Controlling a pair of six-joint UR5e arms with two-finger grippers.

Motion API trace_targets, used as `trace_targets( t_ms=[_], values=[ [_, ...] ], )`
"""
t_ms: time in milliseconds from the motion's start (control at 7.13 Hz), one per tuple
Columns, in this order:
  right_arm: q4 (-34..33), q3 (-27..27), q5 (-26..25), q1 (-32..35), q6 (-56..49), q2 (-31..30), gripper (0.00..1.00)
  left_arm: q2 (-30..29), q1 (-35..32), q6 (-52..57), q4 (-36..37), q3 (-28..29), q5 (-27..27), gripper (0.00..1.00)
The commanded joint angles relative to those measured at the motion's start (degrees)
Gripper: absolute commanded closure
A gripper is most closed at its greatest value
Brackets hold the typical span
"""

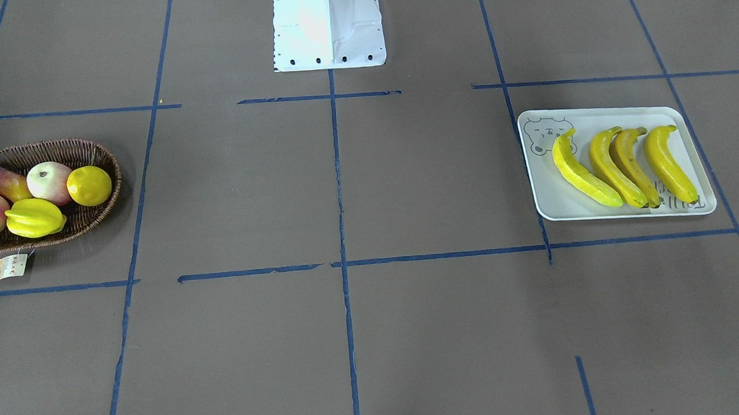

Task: Transfer all bananas from basket to plate

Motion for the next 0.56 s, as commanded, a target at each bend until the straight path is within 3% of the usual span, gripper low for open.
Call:
trace_targets(
  t_ms=[0, 420],
  values=[
    [0.0, -3.3, 0.0, 2.7, 0.0, -0.9, 0.0, 0.5, -0.1, 0.1, -0.5, -0.1, 0.0, 0.0],
    [2.1, -6.5, -1.7, 4.9, -0.3, -1.3, 0.0, 0.5, -0.1, 0.1, -0.5, -0.7, 0.0, 0.0]
  ],
)
